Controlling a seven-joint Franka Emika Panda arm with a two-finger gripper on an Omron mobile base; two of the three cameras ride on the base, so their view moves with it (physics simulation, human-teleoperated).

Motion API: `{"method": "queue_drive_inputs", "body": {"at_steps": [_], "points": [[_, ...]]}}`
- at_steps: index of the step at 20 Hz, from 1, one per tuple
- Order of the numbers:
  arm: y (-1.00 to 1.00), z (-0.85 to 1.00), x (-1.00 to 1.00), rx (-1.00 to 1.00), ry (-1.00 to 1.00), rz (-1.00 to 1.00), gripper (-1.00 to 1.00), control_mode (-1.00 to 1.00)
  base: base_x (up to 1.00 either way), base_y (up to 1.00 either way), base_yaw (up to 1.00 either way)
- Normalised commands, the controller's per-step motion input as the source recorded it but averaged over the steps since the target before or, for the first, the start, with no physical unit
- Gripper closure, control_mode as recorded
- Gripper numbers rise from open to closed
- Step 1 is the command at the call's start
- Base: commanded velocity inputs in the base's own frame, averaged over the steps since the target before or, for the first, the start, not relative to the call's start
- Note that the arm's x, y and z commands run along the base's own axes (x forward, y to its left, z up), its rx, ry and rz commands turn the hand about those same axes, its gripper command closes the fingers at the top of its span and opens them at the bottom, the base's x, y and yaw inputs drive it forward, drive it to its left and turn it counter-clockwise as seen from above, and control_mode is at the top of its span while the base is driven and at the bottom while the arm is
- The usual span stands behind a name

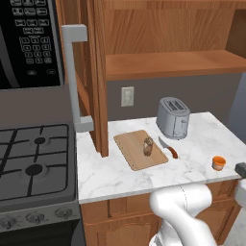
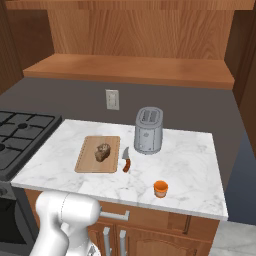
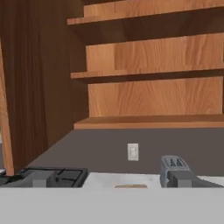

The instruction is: Pick the bread, place it on the cutting board, pick the jam, place it on the counter, and close the cabinet.

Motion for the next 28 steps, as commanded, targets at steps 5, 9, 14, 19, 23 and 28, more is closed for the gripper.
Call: {"method": "queue_drive_inputs", "body": {"at_steps": [5, 9, 14, 19, 23, 28], "points": [[0.10, 0.00, -0.42, 0.00, -0.17, 0.08, -1.00, -1.00, 0.00, 0.00, 0.00], [0.15, 0.00, -0.34, 0.00, -0.12, 0.03, -1.00, -1.00, 0.00, 0.00, 0.00], [0.18, 0.00, -0.08, 0.00, -0.07, 0.00, -1.00, -1.00, 0.00, 0.00, 0.00], [0.19, 0.00, -0.01, 0.00, -0.08, 0.00, -1.00, -1.00, 0.00, 0.00, 0.00], [0.20, 0.00, -0.10, 0.00, -0.11, 0.04, -1.00, -1.00, 0.00, 0.00, 0.00], [0.17, 0.00, -0.14, 0.00, -0.07, 0.06, -1.00, -1.00, 0.00, 0.00, 0.00]]}}
